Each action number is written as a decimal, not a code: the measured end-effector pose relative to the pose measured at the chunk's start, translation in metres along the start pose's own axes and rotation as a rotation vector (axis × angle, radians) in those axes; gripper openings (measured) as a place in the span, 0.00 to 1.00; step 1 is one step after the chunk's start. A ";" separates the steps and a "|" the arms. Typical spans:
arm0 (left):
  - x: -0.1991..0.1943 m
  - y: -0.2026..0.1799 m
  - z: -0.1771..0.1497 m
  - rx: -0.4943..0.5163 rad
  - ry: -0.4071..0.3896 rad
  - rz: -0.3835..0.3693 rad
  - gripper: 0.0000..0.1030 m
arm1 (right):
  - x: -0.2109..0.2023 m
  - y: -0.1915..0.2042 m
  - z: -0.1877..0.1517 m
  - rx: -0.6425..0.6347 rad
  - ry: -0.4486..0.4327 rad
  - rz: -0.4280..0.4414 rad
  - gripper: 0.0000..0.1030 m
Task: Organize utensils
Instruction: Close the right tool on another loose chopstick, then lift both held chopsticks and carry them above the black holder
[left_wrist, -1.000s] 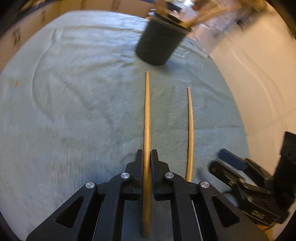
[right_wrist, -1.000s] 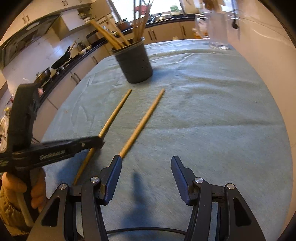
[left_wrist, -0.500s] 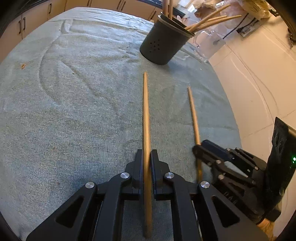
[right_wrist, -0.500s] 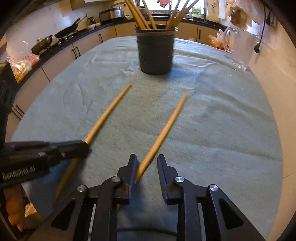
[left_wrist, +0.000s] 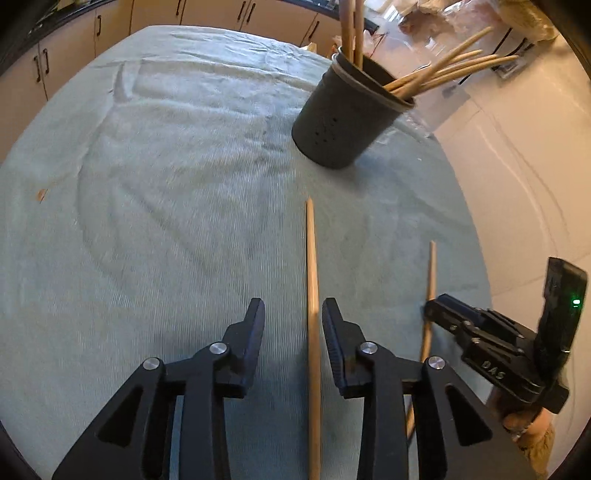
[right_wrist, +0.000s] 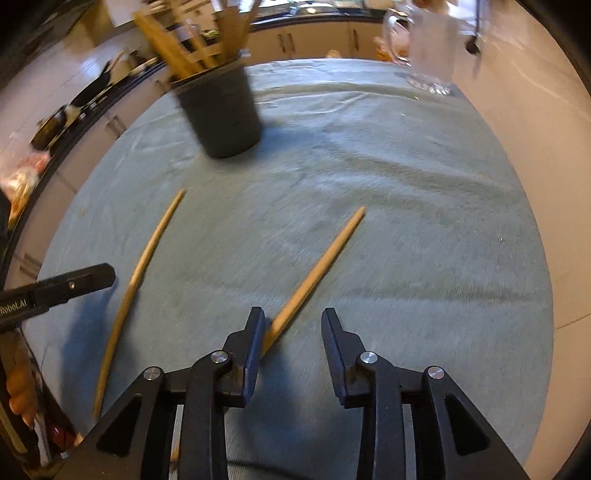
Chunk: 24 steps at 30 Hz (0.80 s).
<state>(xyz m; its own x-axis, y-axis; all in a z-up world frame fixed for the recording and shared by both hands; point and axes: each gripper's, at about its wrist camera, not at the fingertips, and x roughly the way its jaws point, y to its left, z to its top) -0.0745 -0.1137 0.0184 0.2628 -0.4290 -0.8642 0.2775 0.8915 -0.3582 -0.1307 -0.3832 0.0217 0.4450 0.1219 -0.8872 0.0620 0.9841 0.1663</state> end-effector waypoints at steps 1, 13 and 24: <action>0.006 -0.001 0.008 -0.002 0.013 0.010 0.30 | 0.002 -0.003 0.007 0.010 -0.002 0.000 0.33; 0.031 -0.025 0.045 0.061 0.013 0.034 0.27 | 0.032 0.008 0.067 -0.017 0.028 -0.082 0.12; -0.009 -0.020 0.026 0.058 -0.078 -0.016 0.05 | 0.008 0.006 0.067 0.051 -0.118 0.102 0.08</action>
<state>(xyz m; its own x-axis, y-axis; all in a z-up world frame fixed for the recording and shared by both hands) -0.0583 -0.1309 0.0427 0.3282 -0.4552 -0.8277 0.3351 0.8754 -0.3485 -0.0671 -0.3852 0.0440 0.5531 0.2017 -0.8083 0.0550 0.9593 0.2769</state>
